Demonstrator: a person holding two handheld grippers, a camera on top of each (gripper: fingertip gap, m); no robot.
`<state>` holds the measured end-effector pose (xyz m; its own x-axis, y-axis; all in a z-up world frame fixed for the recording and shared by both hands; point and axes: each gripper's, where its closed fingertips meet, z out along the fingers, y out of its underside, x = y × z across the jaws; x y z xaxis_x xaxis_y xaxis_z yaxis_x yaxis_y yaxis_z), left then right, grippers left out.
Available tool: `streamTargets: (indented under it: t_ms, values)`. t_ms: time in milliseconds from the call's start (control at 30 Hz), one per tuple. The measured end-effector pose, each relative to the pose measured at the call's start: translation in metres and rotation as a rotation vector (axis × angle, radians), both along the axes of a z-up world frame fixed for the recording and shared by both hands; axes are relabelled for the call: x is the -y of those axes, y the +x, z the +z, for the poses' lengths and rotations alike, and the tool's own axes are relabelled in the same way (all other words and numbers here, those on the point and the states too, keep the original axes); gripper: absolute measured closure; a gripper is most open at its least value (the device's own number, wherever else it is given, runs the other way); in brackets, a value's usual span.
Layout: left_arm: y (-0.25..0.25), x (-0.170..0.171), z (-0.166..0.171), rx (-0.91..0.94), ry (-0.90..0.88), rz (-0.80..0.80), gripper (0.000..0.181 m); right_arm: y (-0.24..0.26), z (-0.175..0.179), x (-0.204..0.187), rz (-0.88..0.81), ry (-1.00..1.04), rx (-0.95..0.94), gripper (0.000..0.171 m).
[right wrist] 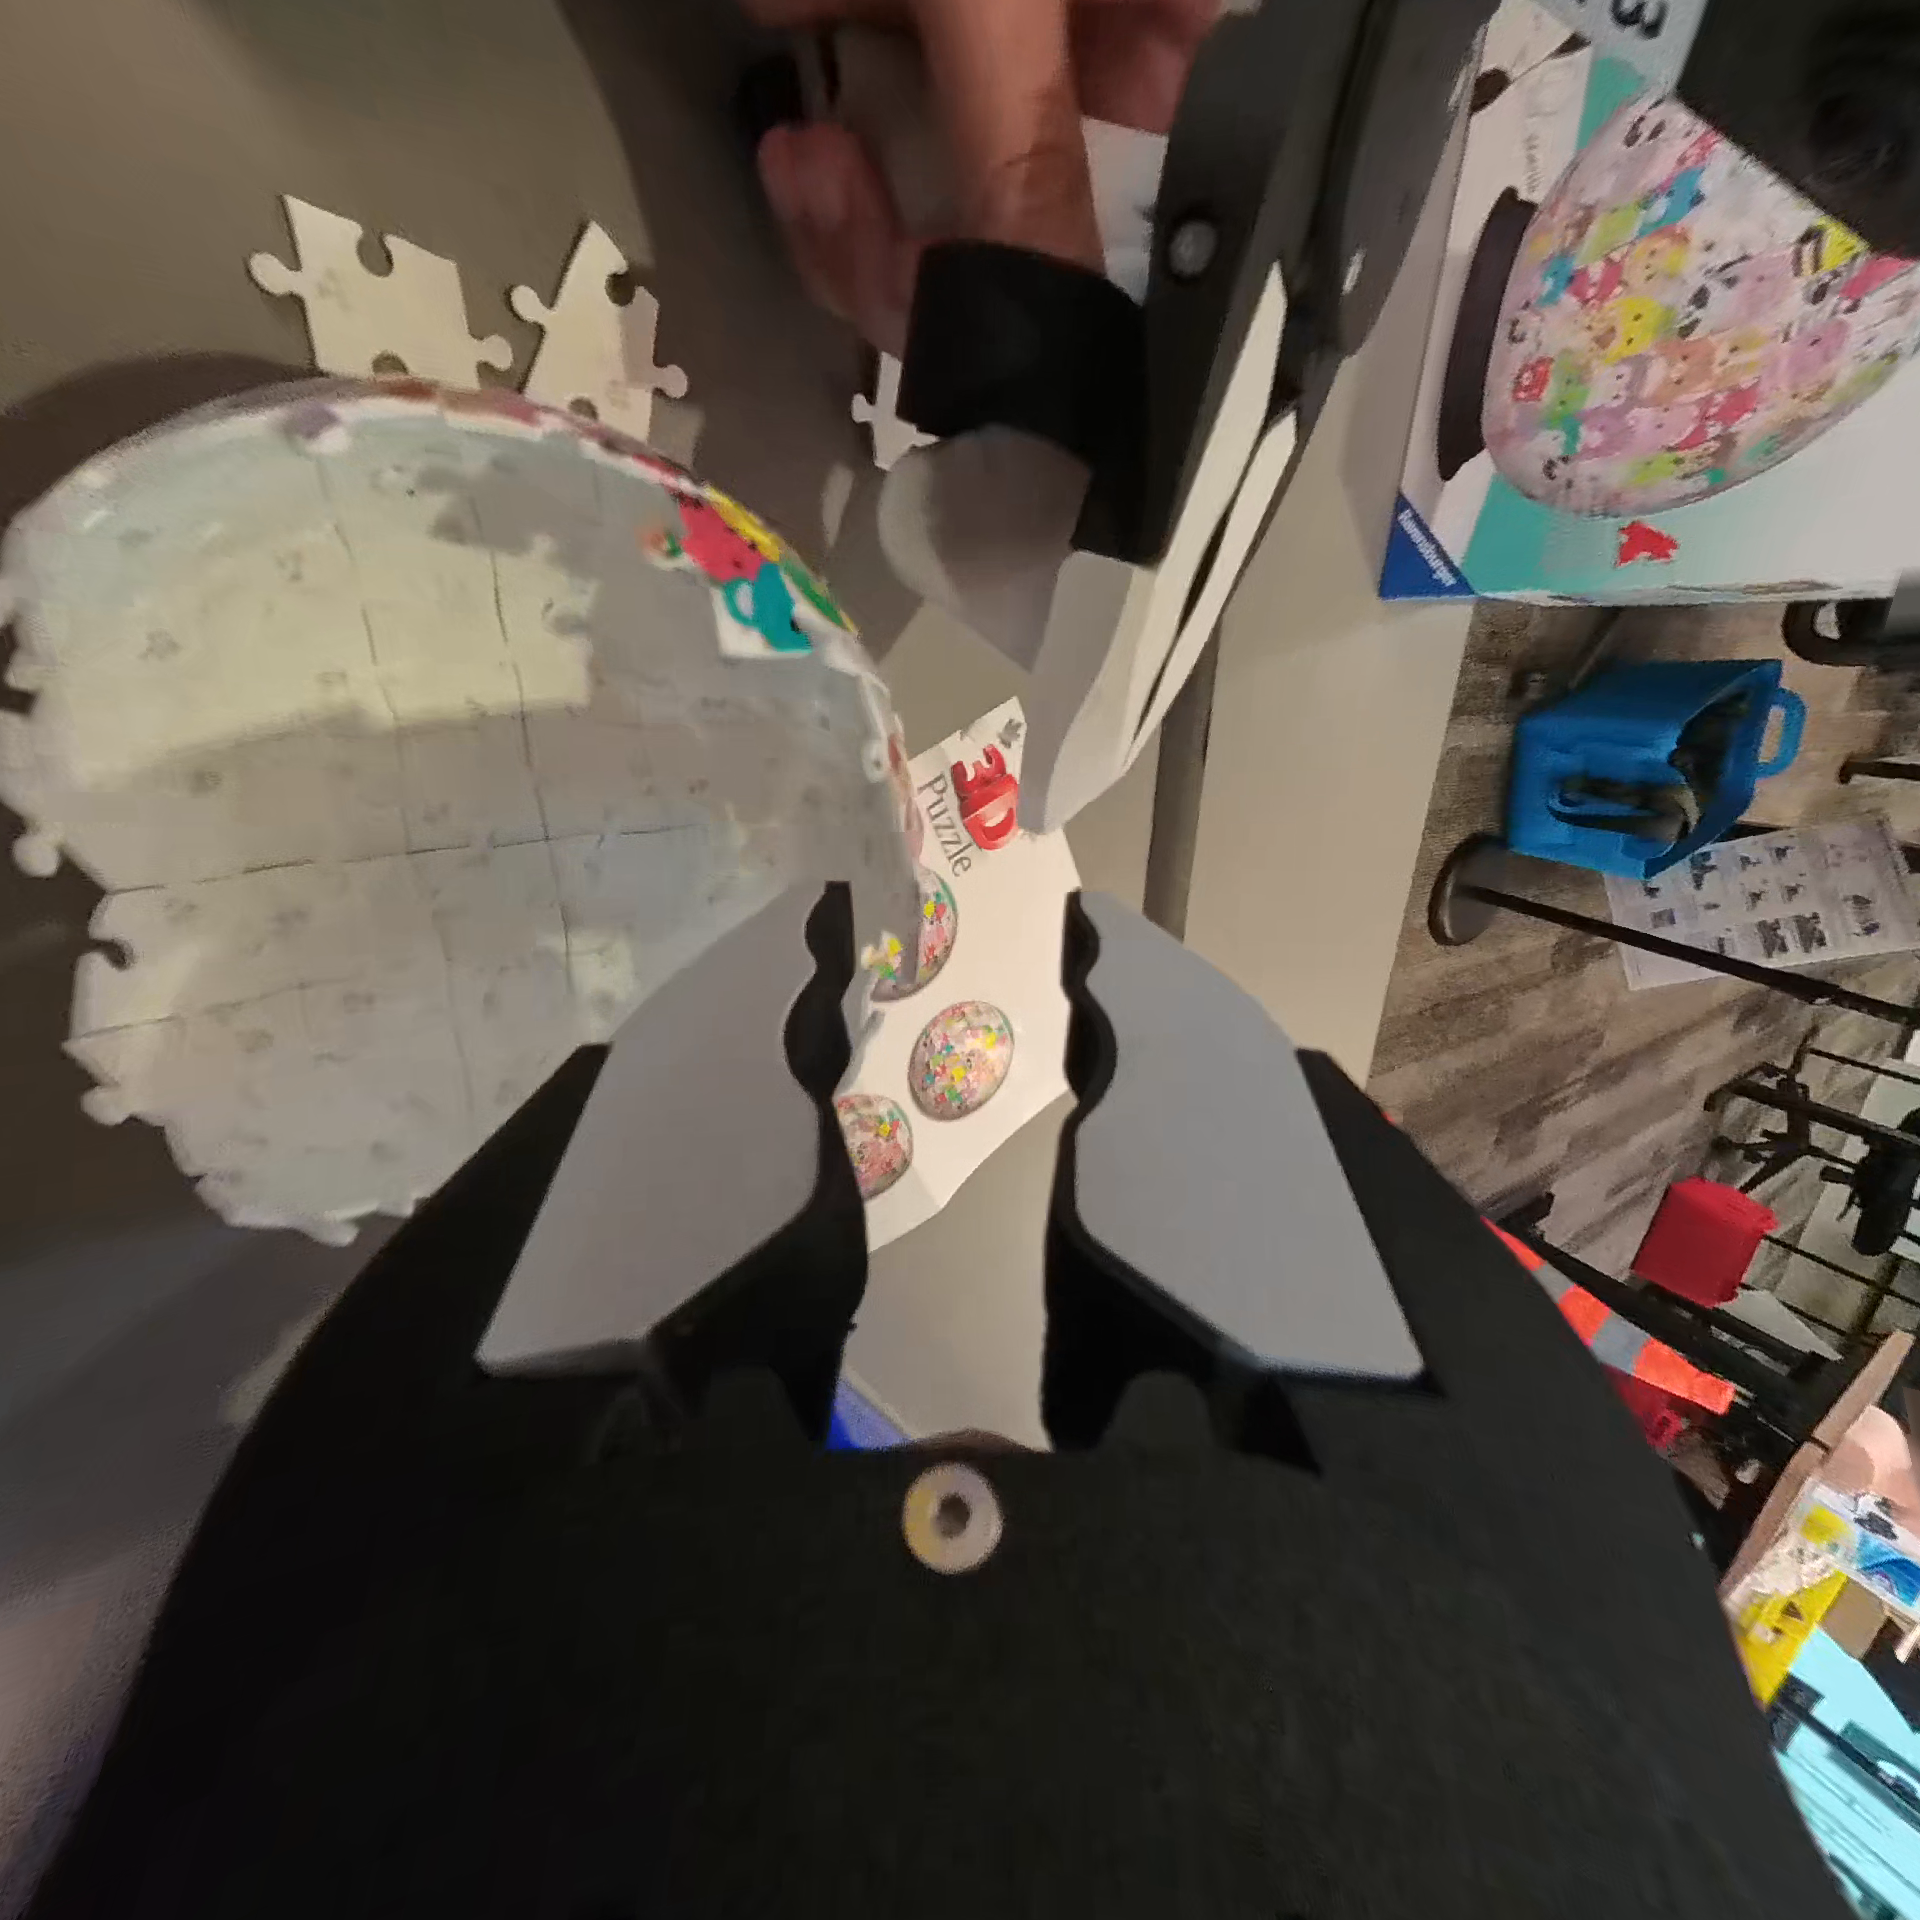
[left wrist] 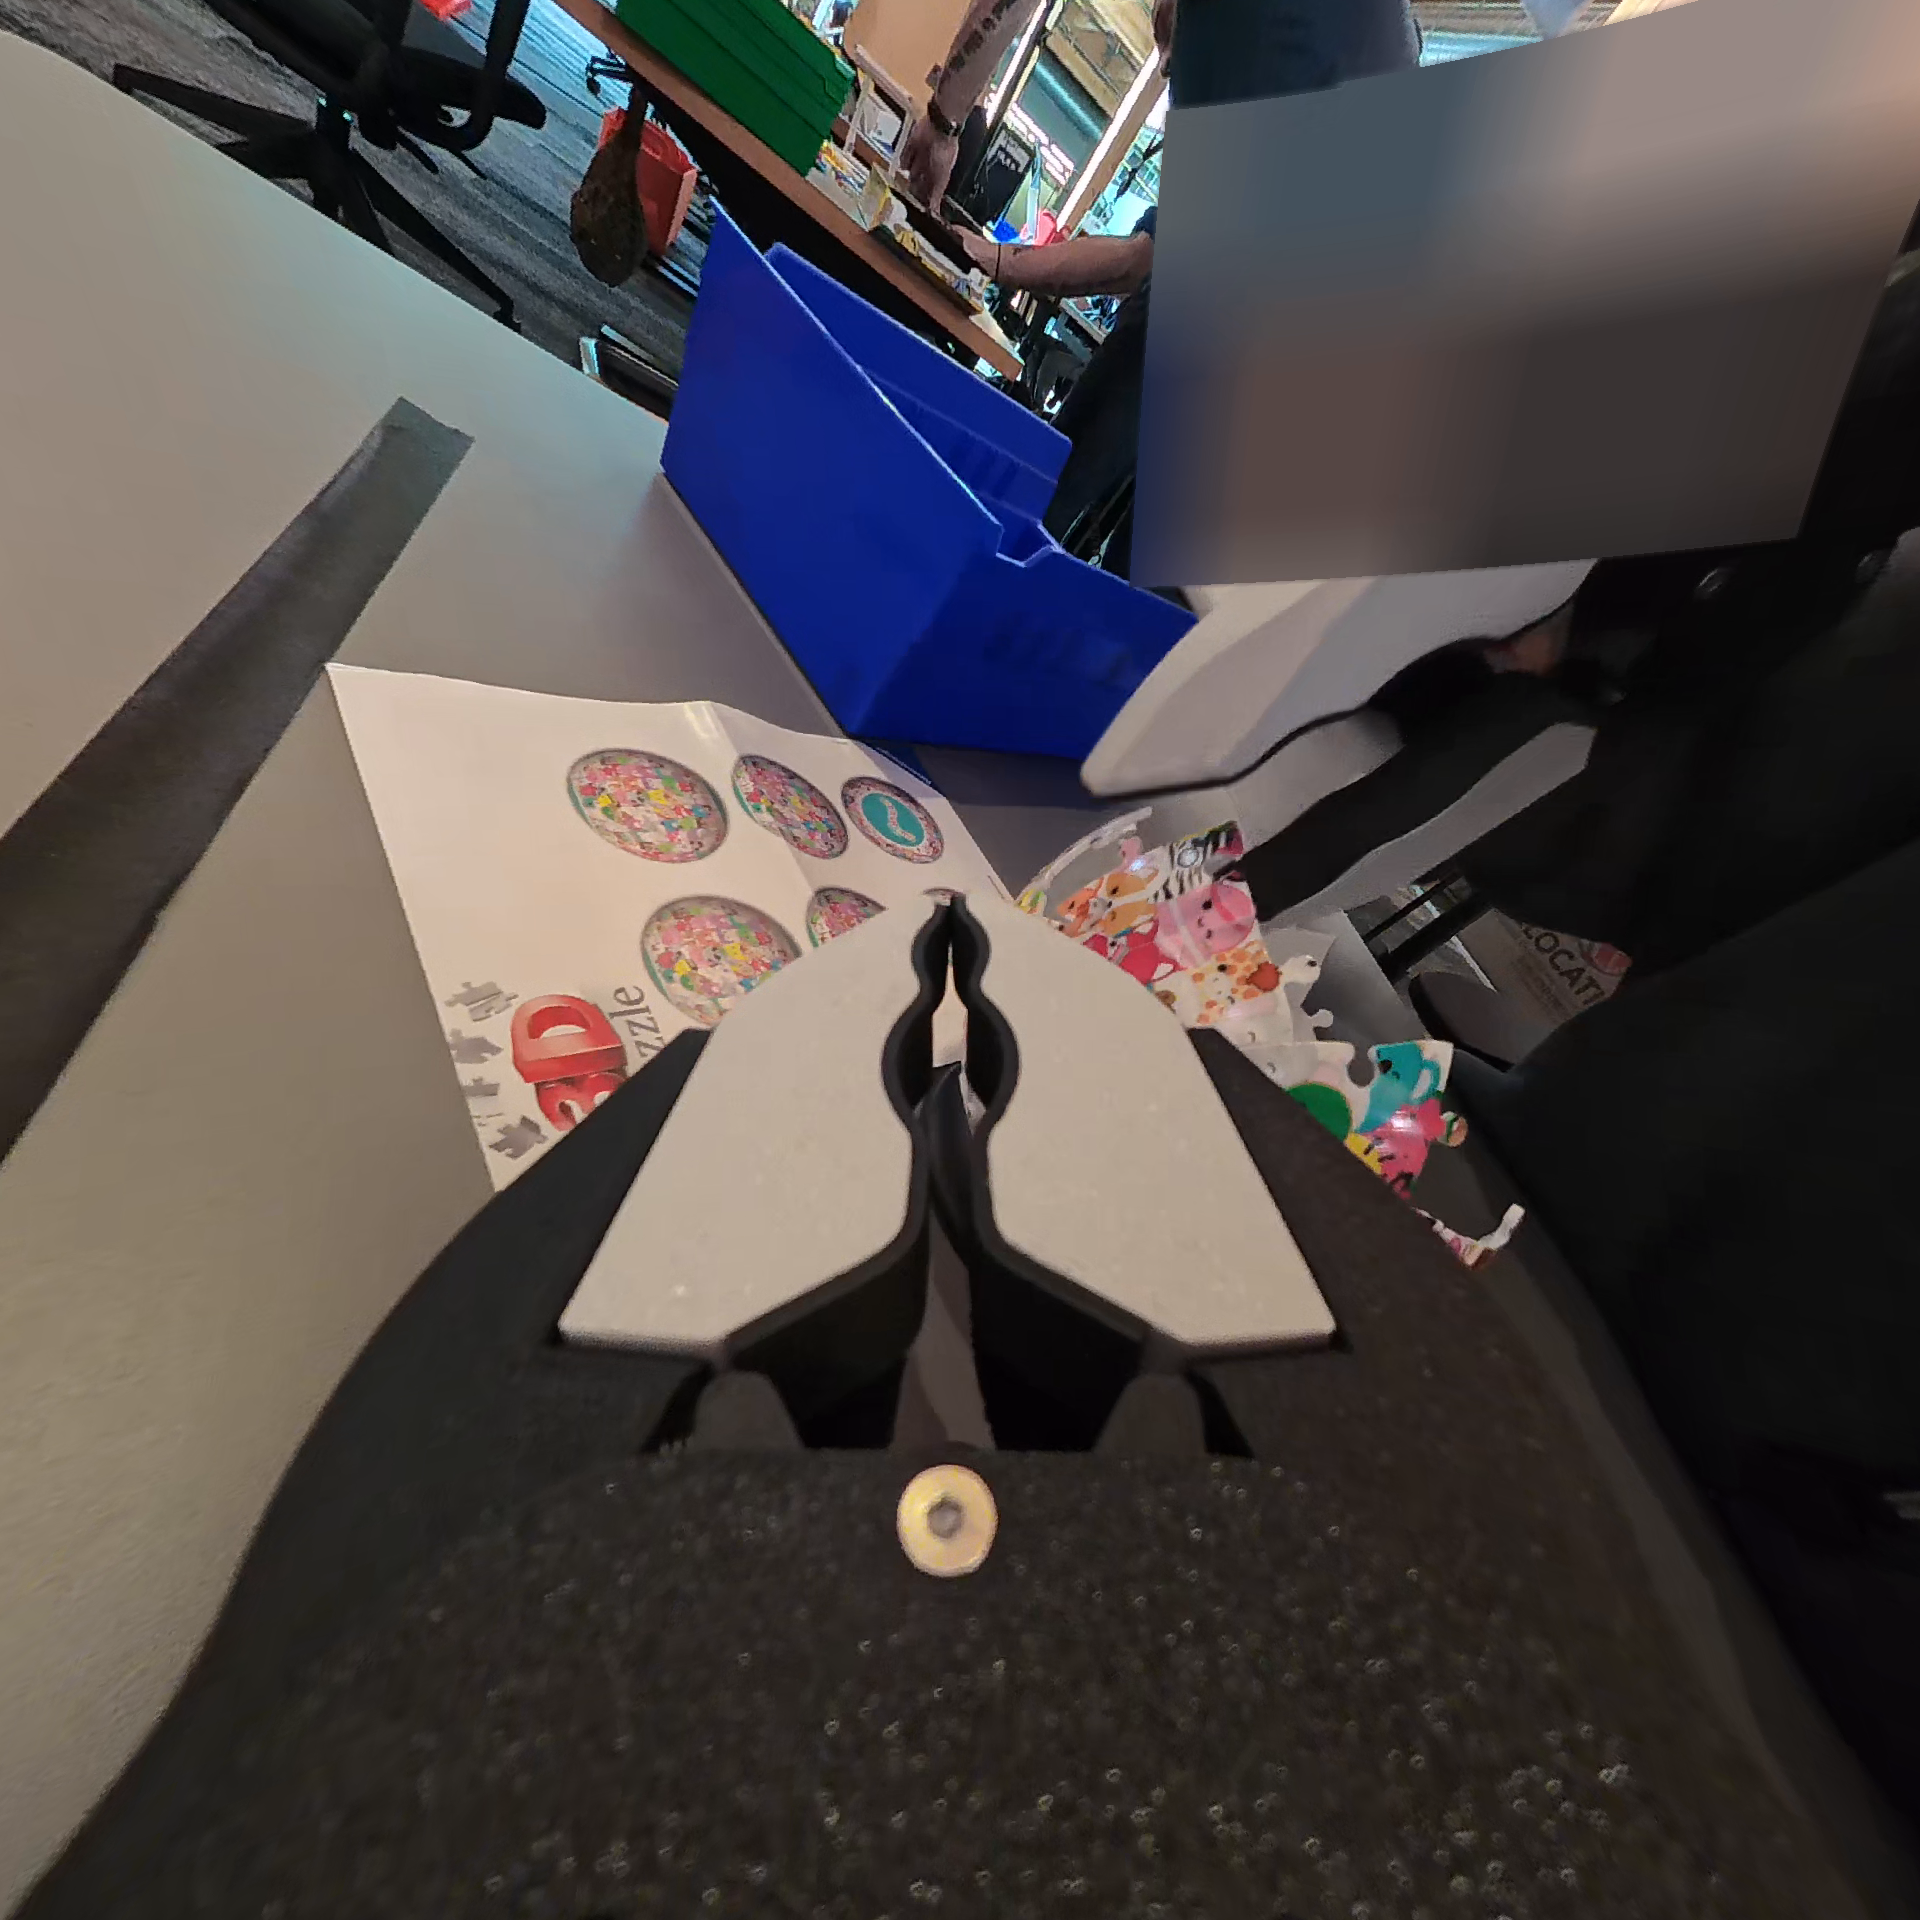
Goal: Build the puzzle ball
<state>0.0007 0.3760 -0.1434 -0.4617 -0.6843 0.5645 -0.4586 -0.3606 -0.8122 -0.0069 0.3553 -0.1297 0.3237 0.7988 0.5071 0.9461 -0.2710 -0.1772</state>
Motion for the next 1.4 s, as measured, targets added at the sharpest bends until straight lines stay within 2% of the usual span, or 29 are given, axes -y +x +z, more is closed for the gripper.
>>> streamTargets:
  t_ms: [100, 233, 500, 1133, 1400]
  values:
    - [0.000, 0.001, 0.000, -0.002, -0.002, -0.005, 0.181, 0.000, -0.007, -0.002, -0.002, -0.004, -0.004, 0.146]
    - [0.000, 0.003, -0.002, -0.008, 0.003, -0.016, 0.181, -0.002, -0.011, -0.004, 0.019, 0.033, 0.002, 0.154]
    - [-0.002, 0.013, -0.005, -0.020, 0.021, -0.061, 0.181, -0.005, -0.014, -0.004, 0.030, 0.057, 0.001, 0.163]
    - [-0.002, 0.009, -0.003, -0.019, -0.013, -0.053, 0.181, -0.004, -0.016, -0.006, 0.080, -0.043, -0.031, 0.159]
    - [-0.002, 0.012, -0.005, -0.028, -0.010, -0.068, 0.181, -0.002, -0.016, -0.002, 0.100, -0.035, -0.038, 0.166]
